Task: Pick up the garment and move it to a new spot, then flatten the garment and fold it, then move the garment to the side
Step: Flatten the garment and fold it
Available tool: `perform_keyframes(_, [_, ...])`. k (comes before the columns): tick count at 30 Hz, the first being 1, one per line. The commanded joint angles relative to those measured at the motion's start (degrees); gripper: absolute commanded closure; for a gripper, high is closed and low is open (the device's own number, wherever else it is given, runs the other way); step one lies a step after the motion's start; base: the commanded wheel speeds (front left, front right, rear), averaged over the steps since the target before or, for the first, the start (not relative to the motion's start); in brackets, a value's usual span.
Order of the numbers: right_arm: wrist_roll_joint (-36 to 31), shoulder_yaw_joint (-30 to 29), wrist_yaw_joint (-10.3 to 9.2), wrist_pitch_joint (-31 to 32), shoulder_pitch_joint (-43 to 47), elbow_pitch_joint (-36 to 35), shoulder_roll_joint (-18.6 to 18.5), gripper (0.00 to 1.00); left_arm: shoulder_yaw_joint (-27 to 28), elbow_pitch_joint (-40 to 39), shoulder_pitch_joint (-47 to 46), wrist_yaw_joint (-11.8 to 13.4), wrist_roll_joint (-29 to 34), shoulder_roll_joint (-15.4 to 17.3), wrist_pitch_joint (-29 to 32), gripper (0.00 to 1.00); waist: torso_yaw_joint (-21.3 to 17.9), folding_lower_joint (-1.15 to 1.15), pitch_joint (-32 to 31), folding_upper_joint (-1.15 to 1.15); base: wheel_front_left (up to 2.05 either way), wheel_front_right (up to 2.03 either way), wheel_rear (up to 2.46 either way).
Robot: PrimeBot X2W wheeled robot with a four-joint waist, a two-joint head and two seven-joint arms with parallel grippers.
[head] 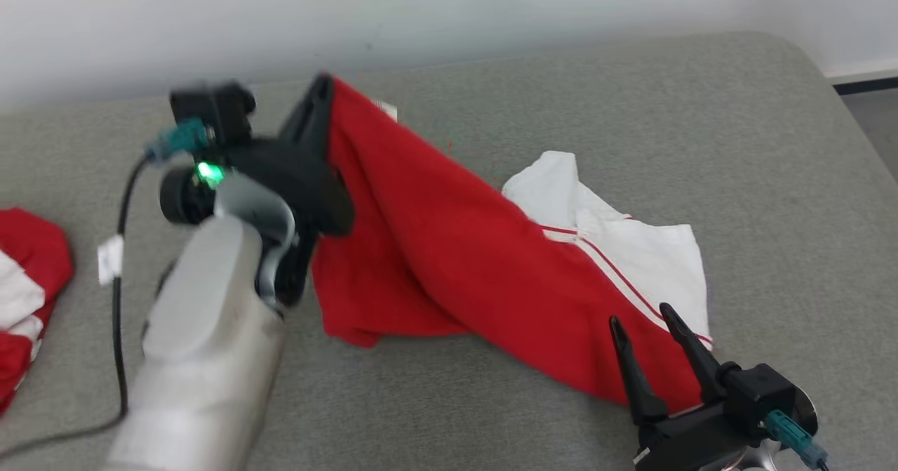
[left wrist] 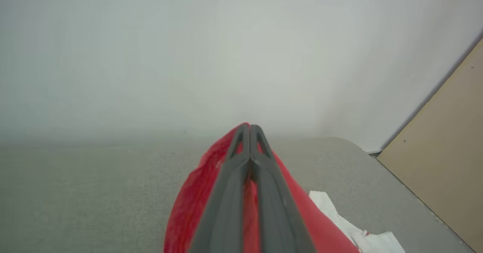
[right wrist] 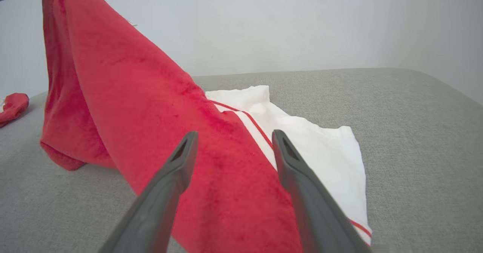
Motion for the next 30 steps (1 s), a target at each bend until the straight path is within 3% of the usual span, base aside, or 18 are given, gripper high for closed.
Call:
perform_keyframes(1, [-0.2, -0.8, -0.13, 0.0, 1.0, -0.3, -0.1, 0.00, -0.5, -2.1, 4.4, 0.2, -1.8, 0.0, 0.1, 1.00, 2.6, 0.00, -0.3, 0.00, 0.00, 0.00, 0.00])
perform_keyframes(6, [-0.7, -3.2, -0.13, 0.6, 3.2, -1.5, 0.1, 0.00, -2.7, -13.6, 17.8, 1.6, -4.3, 0.2, 1.5, 1.00, 6.4, 0.00, -0.7, 0.00, 0.00, 0.00, 0.00])
perform_keyframes(14, [-1.5, -3.8, -0.13, 1.9, 3.8, -3.3, 0.8, 0.00, -2.7, -30.6, 38.2, 7.5, -4.7, 6.2, 8.3, 1.00, 8.9, 0.00, -1.1, 0.00, 0.00, 0.00, 0.00])
perform_keyframes(22, [-1.1, -3.3, -0.13, 2.2, 3.6, -3.4, 1.0, 0.00, -2.5, -33.9, 45.2, 12.1, -3.0, 9.2, 11.4, 1.00, 8.9, 0.00, -1.3, 0.00, 0.00, 0.00, 0.00])
perform_keyframes(30, [-0.5, -3.2, -0.13, 1.7, 3.6, -2.6, 1.1, 0.00, -2.0, -31.3, 48.9, 14.3, -2.6, 8.7, 8.6, 1.00, 7.4, 0.00, -2.3, 0.00, 0.00, 0.00, 0.00])
